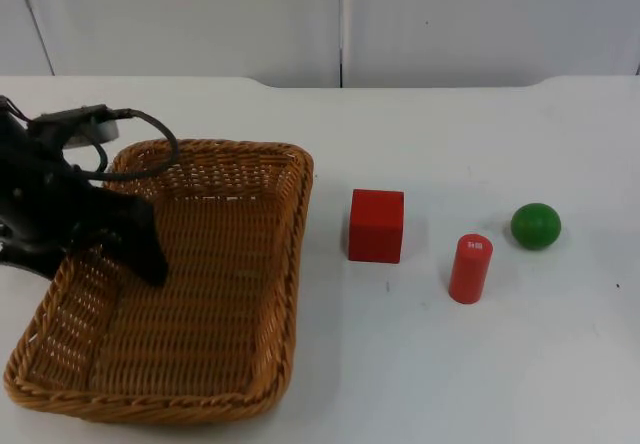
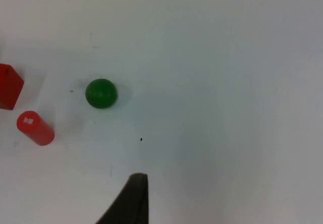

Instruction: Pick up the basket with the left hand and place the object to the left of the red cylinder into the basket with the right hand.

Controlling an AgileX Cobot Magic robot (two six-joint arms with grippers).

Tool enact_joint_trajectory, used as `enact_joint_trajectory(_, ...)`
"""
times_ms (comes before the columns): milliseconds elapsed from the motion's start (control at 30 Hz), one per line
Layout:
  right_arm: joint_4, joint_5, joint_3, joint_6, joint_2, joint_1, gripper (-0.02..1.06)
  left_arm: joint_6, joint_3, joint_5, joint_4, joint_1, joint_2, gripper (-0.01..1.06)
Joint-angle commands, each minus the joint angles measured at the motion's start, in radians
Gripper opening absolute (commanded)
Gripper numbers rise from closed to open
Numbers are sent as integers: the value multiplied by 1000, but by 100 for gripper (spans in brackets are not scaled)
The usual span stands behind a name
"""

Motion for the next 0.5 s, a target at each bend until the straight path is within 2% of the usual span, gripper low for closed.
enact_joint_trajectory(0, -3, -1, -3, -4, -3, 1, 105, -26, -2, -14, 12, -2, 3, 80)
enact_joint_trajectory(100, -3, 3, -3, -4, -3, 1, 105, -29, -2, -15, 10, -2, 3, 59)
enact_joint_trajectory(133, -3, 3, -3, -4, -3, 1, 105, -29, -2, -15, 10, -2, 3, 59)
enact_joint_trajectory(300, -5, 3, -3, -4, -3, 1, 105, -29, -2, -18, 8, -2, 3, 26)
enact_joint_trajectory(333, -5, 3, -3, -4, -3, 1, 105, -29, -2, -18, 8, -2, 3, 26)
enact_joint_trajectory(467, -5, 7, -3, -4, -3, 1, 105, -48, -2, -11, -5, -2, 3, 0)
